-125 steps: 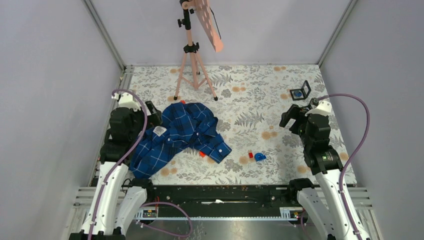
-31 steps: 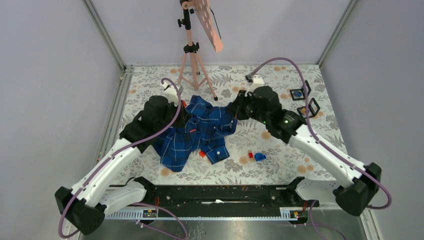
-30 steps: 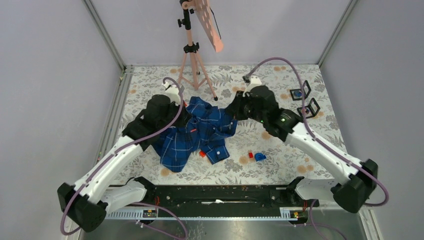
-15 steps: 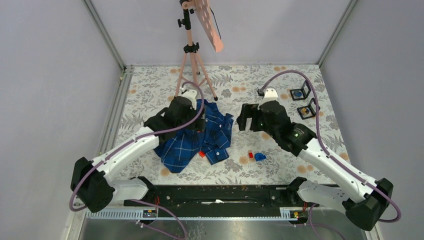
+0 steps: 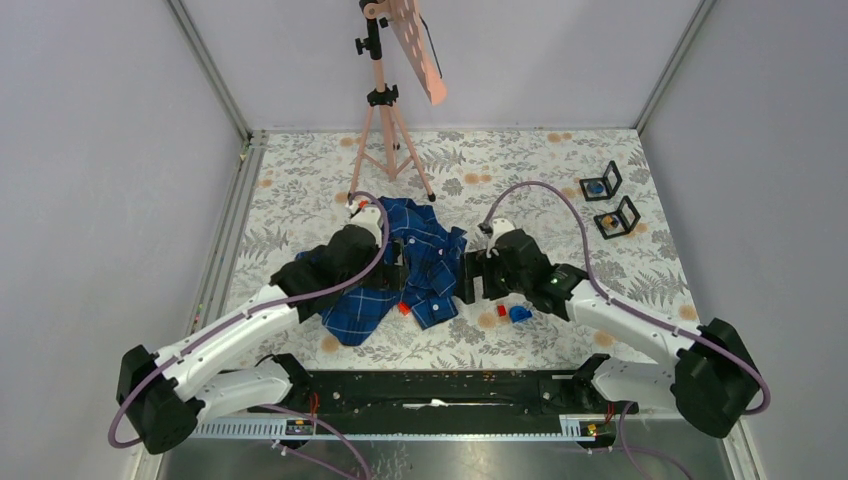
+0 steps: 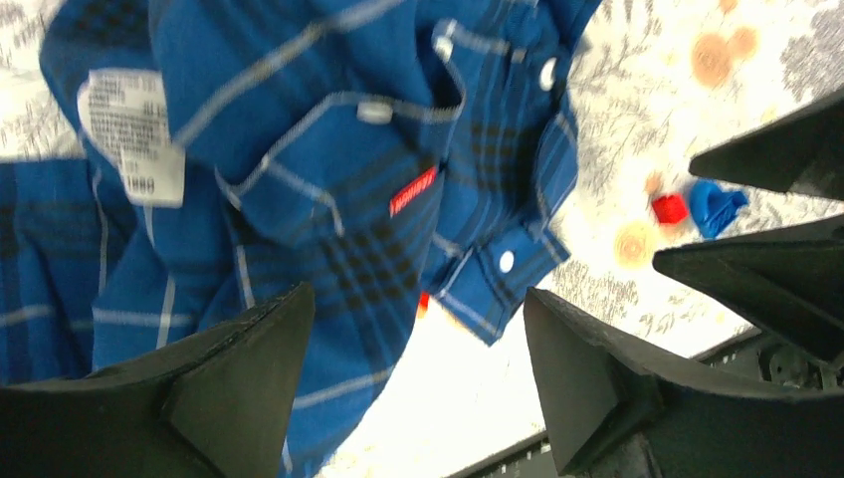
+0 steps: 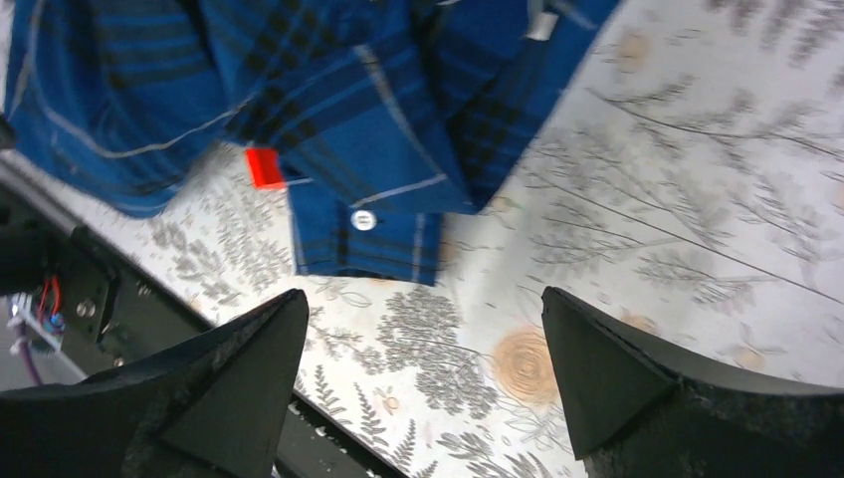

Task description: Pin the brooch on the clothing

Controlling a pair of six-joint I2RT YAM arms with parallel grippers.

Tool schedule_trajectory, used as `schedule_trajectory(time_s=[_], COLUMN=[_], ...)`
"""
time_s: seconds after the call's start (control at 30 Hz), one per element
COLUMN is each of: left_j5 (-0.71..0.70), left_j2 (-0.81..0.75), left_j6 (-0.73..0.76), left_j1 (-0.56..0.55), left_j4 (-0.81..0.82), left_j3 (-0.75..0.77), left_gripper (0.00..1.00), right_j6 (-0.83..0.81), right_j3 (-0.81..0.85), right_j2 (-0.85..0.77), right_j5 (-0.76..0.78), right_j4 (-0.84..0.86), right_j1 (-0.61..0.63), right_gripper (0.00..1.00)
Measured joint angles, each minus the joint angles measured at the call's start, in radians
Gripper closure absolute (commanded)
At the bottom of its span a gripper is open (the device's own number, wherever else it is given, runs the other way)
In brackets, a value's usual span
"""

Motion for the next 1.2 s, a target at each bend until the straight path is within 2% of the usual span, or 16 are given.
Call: schedule_trajectory(time_s=[0.1,0.2,0.27,0.37,0.43,0.67,0.73,0.77,0.83,0.97,1.03,1.07,1.1,1.2], left_j5=[-0.013,-0.023,-0.023,-0.027,-0.030,-0.045,-0.062,-0.071,-0.087,-0.114,-0.135,-0.152,-0.171,-0.235], left_j2=[-0.043,-0.082,-0.104,-0.112,-0.107,-0.047,-0.011,0.003,0.032,0.071,0.077,0.077,0.074,0.037], left_j6=[-0.049,-0.097,-0.124,-0.154,-0.167,-0.183,-0.183,-0.182,-0.179,-0.172,-0.170,-0.164,-0.156,-0.131], left_j1=[-0.027,-0.056,-0.065,-0.068,-0.069,-0.087,-0.092,-0.093,-0.094,-0.095,-0.095,-0.095,-0.095,-0.095], left_j4=[-0.085,-0.131,-0.147,-0.161,-0.165,-0.109,-0.097,-0.089,-0.070,-0.020,0.000,0.009,0.017,0.010], left_j3=[-0.018,-0.052,-0.086,-0.128,-0.144,-0.176,-0.177,-0.177,-0.177,-0.192,-0.199,-0.201,-0.201,-0.193], left_gripper=[0.17,0.16,0.16,0.27,0.30,0.24,0.24,0.28,0.39,0.73,0.88,0.94,0.98,1.00], right_j6=[-0.012,-0.015,-0.017,-0.020,-0.024,-0.043,-0.053,-0.058,-0.068,-0.090,-0.096,-0.093,-0.098,-0.112], right_j3=[0.000,0.004,0.017,0.054,0.078,0.136,0.148,0.150,0.155,0.172,0.177,0.182,0.184,0.208], right_j2=[0.058,0.138,0.194,0.275,0.310,0.360,0.380,0.388,0.404,0.433,0.438,0.437,0.437,0.416], right_j5=[-0.040,-0.054,-0.050,-0.023,0.002,0.105,0.127,0.134,0.146,0.155,0.158,0.161,0.164,0.192], right_j4=[0.074,0.144,0.167,0.185,0.187,0.187,0.187,0.187,0.187,0.188,0.188,0.186,0.185,0.135], right_j1=[0.041,0.081,0.097,0.108,0.111,0.112,0.112,0.112,0.112,0.113,0.113,0.114,0.114,0.114], right_gripper=[0.09,0.24,0.24,0.22,0.20,0.19,0.22,0.25,0.39,0.80,0.95,1.00,1.00,1.00])
